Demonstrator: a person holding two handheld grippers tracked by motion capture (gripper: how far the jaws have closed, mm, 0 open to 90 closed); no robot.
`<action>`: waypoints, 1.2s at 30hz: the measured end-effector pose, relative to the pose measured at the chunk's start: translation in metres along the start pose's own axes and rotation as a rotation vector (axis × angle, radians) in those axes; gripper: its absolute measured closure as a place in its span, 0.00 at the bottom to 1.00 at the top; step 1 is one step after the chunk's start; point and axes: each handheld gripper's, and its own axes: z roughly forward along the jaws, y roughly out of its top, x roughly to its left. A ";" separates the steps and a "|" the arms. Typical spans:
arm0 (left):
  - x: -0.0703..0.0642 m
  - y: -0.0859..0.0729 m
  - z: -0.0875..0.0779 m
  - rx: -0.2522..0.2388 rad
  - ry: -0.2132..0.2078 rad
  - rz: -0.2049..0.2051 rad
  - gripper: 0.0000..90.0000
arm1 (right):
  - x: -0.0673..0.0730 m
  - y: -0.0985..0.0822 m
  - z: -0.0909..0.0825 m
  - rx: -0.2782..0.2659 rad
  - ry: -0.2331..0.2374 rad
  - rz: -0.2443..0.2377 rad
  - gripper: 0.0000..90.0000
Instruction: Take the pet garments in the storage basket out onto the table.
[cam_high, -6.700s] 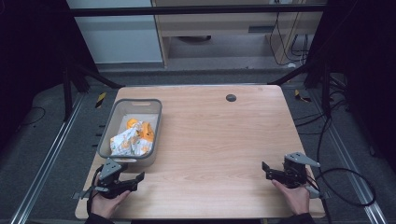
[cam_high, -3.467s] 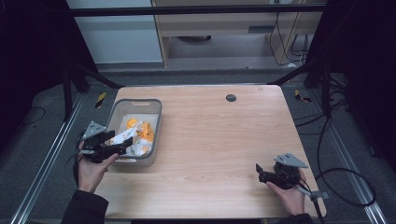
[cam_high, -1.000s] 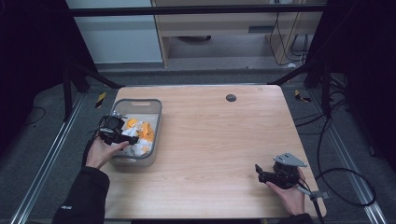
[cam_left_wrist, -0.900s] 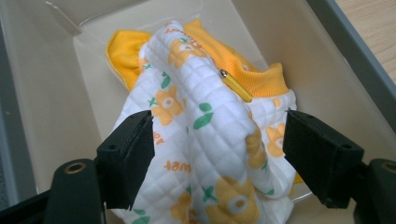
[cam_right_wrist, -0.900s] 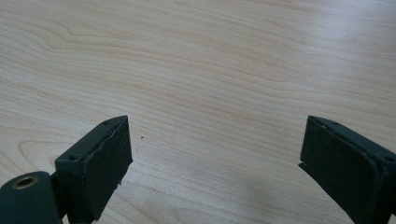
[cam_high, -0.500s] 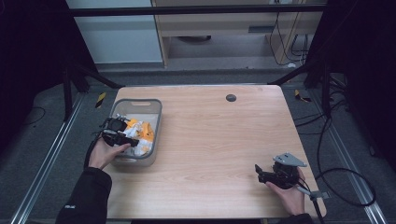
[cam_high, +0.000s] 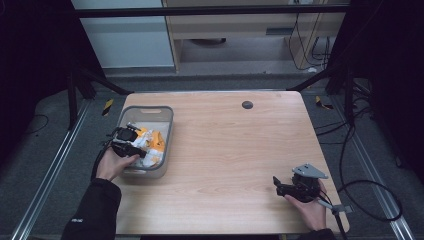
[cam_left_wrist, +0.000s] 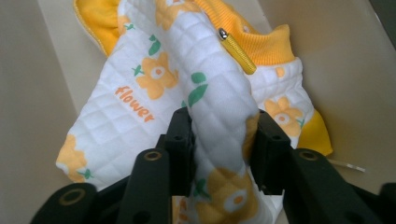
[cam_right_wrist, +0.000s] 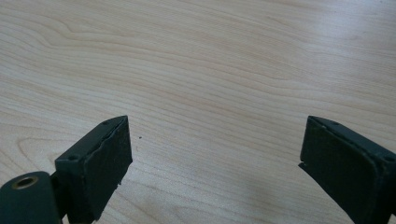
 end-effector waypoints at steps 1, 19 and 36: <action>0.000 0.000 0.000 0.001 0.001 0.001 0.73 | 0.000 0.000 0.000 0.000 0.000 0.001 0.10; 0.000 0.003 -0.025 -0.079 0.021 -0.003 0.82 | 0.000 0.000 -0.001 0.000 -0.001 0.006 0.10; -0.003 0.008 -0.064 -0.169 0.035 0.003 0.82 | 0.000 0.000 -0.001 -0.003 -0.001 0.008 0.10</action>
